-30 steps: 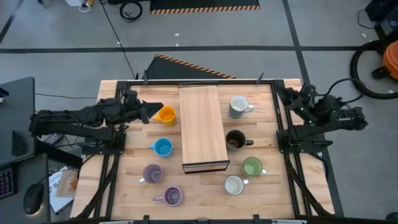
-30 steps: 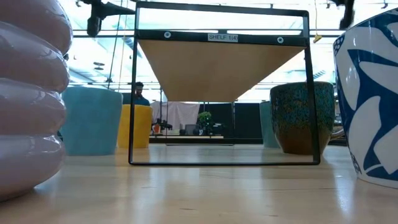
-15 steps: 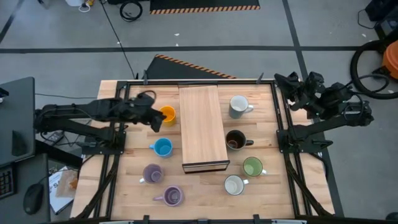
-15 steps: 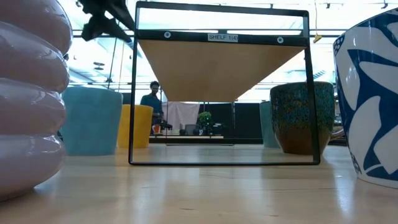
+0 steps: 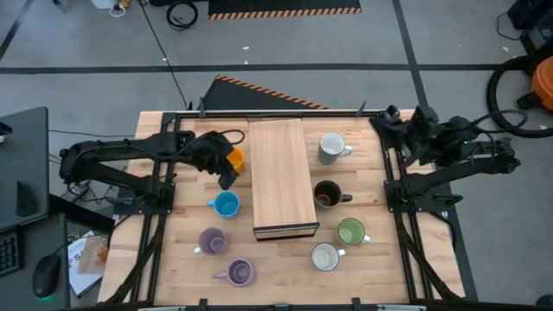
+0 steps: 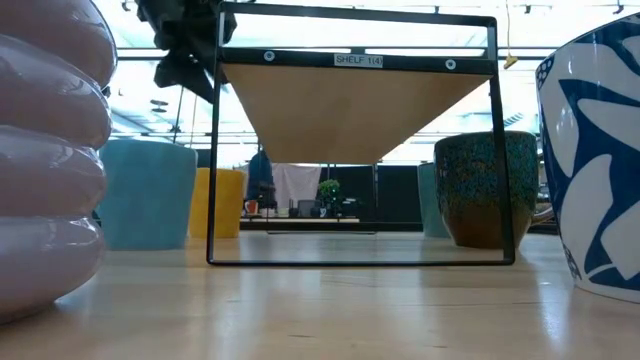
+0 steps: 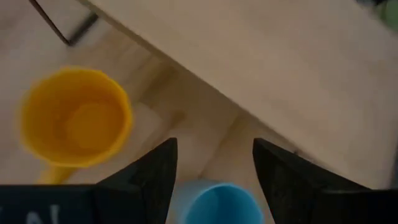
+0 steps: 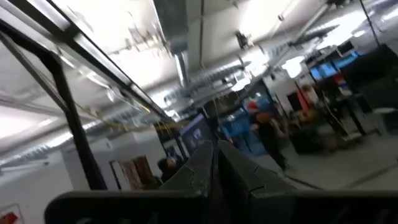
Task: Place coffee mugs
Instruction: Put the yellow mug on the shelf
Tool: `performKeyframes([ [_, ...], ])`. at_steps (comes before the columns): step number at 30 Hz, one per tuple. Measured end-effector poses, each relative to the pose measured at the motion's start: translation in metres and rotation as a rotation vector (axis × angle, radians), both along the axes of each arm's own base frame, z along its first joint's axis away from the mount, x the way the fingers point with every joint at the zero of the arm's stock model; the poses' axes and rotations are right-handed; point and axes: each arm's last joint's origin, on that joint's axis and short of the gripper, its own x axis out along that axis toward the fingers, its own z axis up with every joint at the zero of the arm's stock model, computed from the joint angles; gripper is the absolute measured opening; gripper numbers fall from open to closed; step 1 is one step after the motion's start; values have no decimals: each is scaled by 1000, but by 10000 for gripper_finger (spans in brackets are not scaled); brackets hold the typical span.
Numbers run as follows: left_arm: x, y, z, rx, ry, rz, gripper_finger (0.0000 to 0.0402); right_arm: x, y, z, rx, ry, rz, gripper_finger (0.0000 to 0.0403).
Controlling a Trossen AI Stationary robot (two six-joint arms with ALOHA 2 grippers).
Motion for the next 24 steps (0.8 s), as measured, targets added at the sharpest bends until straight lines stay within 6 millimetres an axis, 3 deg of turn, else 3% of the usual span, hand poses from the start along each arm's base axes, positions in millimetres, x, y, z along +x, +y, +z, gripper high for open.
performKeyframes([
  [4,3,5,14,211,11,-181,207,15,-1,2,-12,103,-87,29],
  [8,6,6,18,276,-13,-208,206,27,1,-2,-107,193,-128,29],
  [13,6,6,18,268,-15,-159,206,42,1,-16,5,295,-115,29],
  [17,6,7,18,221,-29,-36,206,47,2,-25,-17,372,-40,29],
  [24,10,23,3,35,41,11,205,45,-7,-19,-38,481,-12,29],
])
